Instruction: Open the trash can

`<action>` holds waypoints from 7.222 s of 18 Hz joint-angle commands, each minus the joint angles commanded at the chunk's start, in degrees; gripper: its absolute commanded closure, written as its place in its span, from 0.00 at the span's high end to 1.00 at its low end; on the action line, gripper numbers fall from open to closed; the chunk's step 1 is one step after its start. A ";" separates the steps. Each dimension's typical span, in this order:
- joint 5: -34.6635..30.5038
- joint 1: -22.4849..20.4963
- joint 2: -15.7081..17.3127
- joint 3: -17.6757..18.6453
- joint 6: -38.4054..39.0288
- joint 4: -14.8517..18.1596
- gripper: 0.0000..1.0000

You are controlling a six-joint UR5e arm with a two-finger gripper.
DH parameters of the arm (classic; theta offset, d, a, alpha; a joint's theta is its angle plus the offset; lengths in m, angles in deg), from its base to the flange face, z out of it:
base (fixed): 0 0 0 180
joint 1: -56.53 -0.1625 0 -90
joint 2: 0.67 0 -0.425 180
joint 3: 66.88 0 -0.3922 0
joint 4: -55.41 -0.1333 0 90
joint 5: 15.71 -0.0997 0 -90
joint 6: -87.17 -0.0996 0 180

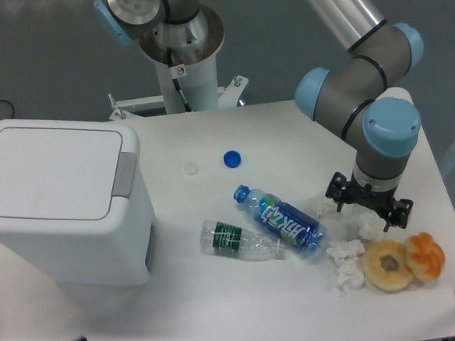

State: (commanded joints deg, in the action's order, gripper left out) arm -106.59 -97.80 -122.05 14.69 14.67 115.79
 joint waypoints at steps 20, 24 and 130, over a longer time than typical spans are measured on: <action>7.81 5.01 6.94 1.58 28.98 -2.11 1.00; 9.58 6.76 9.23 1.84 36.72 -1.50 0.92; 0.45 8.18 6.43 3.17 13.11 0.18 1.00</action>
State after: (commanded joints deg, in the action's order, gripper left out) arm -106.14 -89.62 -115.63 17.85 27.77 115.97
